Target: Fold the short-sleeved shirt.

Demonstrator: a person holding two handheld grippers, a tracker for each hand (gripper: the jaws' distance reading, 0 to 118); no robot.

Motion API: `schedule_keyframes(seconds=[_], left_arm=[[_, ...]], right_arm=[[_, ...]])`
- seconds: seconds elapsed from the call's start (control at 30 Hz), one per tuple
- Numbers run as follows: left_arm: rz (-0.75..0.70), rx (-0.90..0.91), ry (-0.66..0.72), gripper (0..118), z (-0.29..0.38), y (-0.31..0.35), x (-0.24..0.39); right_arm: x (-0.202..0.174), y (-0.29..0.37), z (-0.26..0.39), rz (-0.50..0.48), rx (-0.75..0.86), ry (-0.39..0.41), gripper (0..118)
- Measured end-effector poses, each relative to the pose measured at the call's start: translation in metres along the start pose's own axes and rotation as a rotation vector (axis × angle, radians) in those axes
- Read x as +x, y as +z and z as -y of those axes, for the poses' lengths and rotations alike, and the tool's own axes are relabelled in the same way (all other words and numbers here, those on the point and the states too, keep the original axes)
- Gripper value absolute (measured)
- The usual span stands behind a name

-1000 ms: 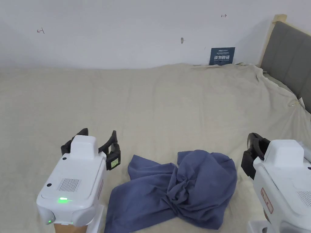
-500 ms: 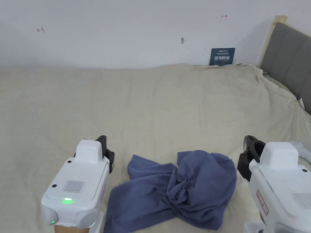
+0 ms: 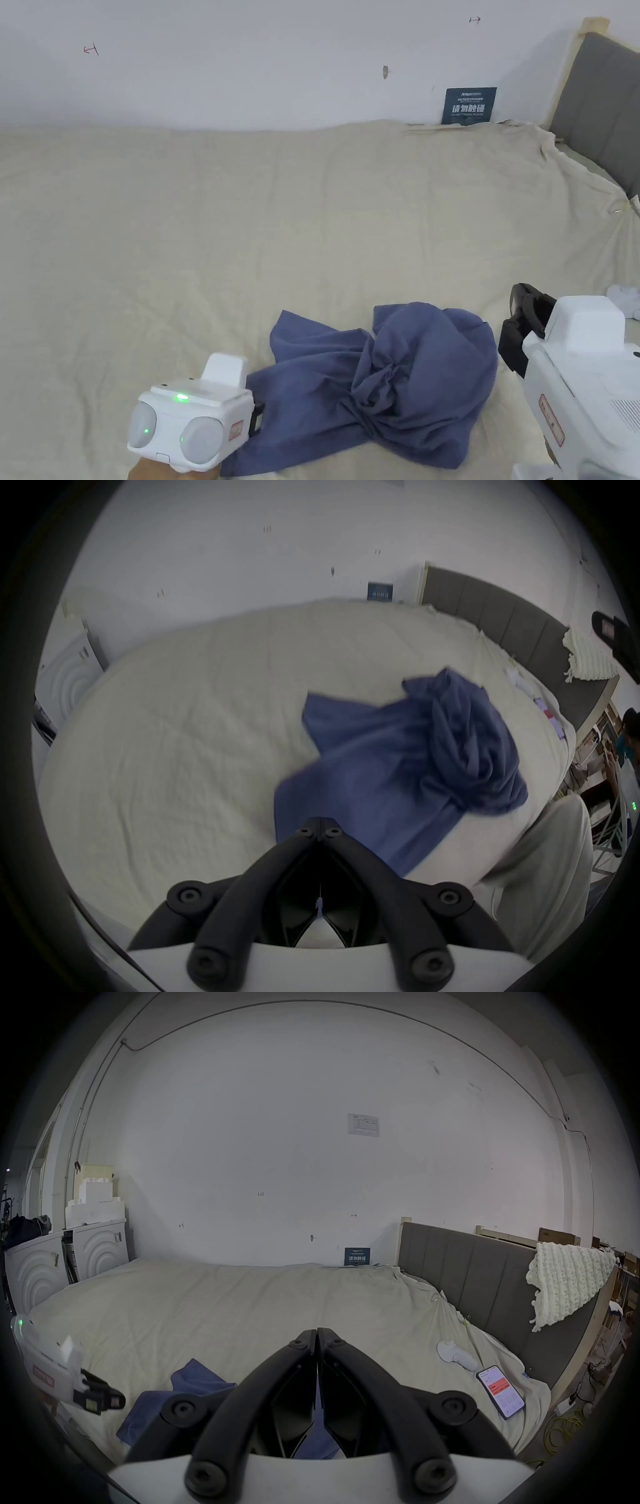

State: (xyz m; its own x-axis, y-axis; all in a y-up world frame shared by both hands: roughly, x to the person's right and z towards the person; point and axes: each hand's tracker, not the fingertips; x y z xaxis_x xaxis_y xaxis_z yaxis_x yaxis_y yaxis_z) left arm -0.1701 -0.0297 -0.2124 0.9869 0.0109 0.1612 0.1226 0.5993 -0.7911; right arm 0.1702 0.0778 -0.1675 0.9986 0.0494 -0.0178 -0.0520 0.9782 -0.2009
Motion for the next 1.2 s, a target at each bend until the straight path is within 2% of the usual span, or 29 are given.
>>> schedule_keyframes(seconds=[0.03,0.07,0.1,0.17,0.2,0.23,0.27,0.37,0.4,0.43,0.47,0.5,0.57,0.6,0.63,0.67,0.8,0.9,1.1,1.2], left_arm=[[0.01,-0.034,0.007,5,0.004,-0.005,0.0],[0.006,-0.042,0.022,17,0.007,-0.008,0.0],[0.009,-0.044,0.026,33,0.01,-0.01,-0.001],[0.009,-0.083,0.042,80,0.015,-0.014,-0.001],[0.0,-0.1,0.044,93,0.017,-0.017,0.0],[-0.005,-0.096,0.043,99,0.02,-0.018,0.0],[-0.01,-0.095,0.042,99,0.022,-0.02,0.0],[-0.031,-0.133,0.03,99,0.024,-0.031,0.001],[-0.037,-0.14,0.031,96,0.025,-0.034,0.002],[-0.037,-0.147,0.033,88,0.026,-0.038,0.003],[-0.036,-0.158,0.037,70,0.026,-0.04,0.003],[-0.032,-0.173,0.04,58,0.027,-0.043,0.004],[-0.023,-0.178,0.041,49,0.031,-0.044,0.008],[-0.044,-0.165,0.022,39,0.031,-0.041,0.012],[-0.025,-0.171,0.017,24,0.03,-0.041,0.014],[-0.007,-0.173,0.019,3,0.028,-0.039,0.016],[0.031,-0.171,0.032,0,0.025,-0.04,0.019],[0.076,-0.091,0.078,0,0.022,-0.024,0.011],[0.11,0.03,0.121,0,0.005,0.015,-0.007],[0.124,0.06,0.141,0,-0.001,0.025,-0.014]], right_arm=[[0.0,-0.001,0.001,-0.001,-0.004,0.002,1],[-0.001,-0.002,0.002,-0.003,-0.009,0.002,1],[-0.001,-0.002,0.003,-0.005,-0.013,0.001,1],[-0.002,-0.004,0.006,-0.01,-0.021,0.0,1],[-0.003,-0.005,0.007,-0.011,-0.025,0.0,1],[-0.004,-0.005,0.008,-0.013,-0.029,0.0,1],[-0.004,-0.006,0.009,-0.015,-0.034,0.0,1],[-0.005,-0.009,0.012,-0.023,-0.048,-0.004,1],[-0.006,-0.01,0.013,-0.023,-0.052,-0.004,1],[-0.006,-0.011,0.013,-0.025,-0.055,-0.004,1],[-0.006,-0.011,0.014,-0.026,-0.058,-0.004,1],[-0.006,-0.011,0.014,-0.026,-0.059,-0.005,1],[-0.006,-0.012,0.015,-0.028,-0.063,-0.008,1],[-0.005,-0.013,0.015,-0.028,-0.066,-0.009,1],[-0.005,-0.014,0.016,-0.028,-0.068,-0.01,1],[-0.004,-0.015,0.016,-0.026,-0.071,-0.01,1],[0.003,-0.025,0.019,-0.027,-0.097,-0.028,1],[0.013,-0.044,0.02,-0.02,-0.157,-0.049,1],[0.038,-0.113,0.031,-0.051,-0.394,-0.105,1],[0.051,-0.153,0.043,-0.04,-0.485,-0.14,8]])
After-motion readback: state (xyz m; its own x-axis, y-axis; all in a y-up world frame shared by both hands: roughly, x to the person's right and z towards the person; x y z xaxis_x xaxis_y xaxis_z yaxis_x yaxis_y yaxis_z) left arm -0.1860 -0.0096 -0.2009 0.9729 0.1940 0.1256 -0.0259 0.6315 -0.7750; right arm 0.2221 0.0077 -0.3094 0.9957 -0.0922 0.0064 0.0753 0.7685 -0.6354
